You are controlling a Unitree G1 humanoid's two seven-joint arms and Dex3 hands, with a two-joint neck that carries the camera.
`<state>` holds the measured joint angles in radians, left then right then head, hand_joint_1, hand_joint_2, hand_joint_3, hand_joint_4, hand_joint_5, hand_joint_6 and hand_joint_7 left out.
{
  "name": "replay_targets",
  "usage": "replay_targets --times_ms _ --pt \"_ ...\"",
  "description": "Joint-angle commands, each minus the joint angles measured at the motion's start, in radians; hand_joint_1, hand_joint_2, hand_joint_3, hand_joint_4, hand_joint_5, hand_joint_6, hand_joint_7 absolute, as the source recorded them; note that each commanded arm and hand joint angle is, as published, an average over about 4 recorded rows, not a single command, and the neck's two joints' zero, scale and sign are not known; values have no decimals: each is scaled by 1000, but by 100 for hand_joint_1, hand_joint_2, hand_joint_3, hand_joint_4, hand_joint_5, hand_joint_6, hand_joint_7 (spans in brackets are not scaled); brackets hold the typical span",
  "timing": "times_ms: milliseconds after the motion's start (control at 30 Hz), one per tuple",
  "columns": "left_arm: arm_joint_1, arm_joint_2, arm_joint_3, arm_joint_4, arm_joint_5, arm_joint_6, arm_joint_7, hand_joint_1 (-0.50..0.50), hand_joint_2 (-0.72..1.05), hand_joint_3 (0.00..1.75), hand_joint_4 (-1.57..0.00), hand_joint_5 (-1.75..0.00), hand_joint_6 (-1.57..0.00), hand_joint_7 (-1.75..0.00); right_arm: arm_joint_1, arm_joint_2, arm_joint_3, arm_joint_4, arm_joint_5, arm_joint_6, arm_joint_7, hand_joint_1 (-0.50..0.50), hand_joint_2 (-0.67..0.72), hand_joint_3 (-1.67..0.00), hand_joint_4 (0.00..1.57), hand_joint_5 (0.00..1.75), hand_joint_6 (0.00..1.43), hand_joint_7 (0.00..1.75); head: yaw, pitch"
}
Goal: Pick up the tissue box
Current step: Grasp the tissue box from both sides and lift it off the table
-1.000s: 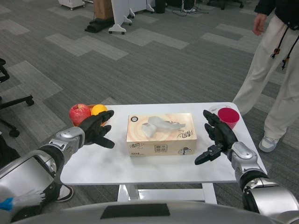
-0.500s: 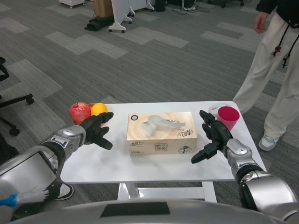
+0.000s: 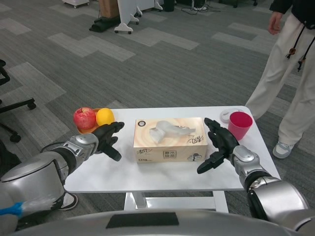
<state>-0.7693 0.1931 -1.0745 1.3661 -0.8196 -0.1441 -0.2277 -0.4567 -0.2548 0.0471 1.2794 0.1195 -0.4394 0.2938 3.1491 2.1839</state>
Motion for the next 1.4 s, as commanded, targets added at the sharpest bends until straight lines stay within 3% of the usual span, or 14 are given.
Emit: replay_targets --times_ms 33,500,1000,1133,1400 --pt "-27 -4 -33 4 -29 10 11 50 105 26 0 -10 0 0 -26 5 7 5 -3 -2 -6 -25 22 -12 0 10 0 2 4 -1" --pt "-39 -6 -137 4 -128 11 13 50 105 26 0 -10 0 0 -36 12 38 12 -2 -2 -10 -25 22 -8 0 10 0 0 18 -5" --pt "-39 -6 -137 4 -128 11 13 50 105 26 0 -10 0 0 -37 13 40 12 -1 -2 -12 -25 22 -8 0 10 0 0 19 -4" --pt "-39 -6 -137 4 -128 11 13 50 105 26 0 -10 0 0 -37 13 40 12 -1 -2 -12 -25 22 -16 0 10 0 0 17 -1" --pt "-39 -6 -137 4 -129 11 13 50 105 26 0 -10 0 0 -37 13 40 12 -1 -2 -13 -25 22 -8 0 10 0 0 19 0"
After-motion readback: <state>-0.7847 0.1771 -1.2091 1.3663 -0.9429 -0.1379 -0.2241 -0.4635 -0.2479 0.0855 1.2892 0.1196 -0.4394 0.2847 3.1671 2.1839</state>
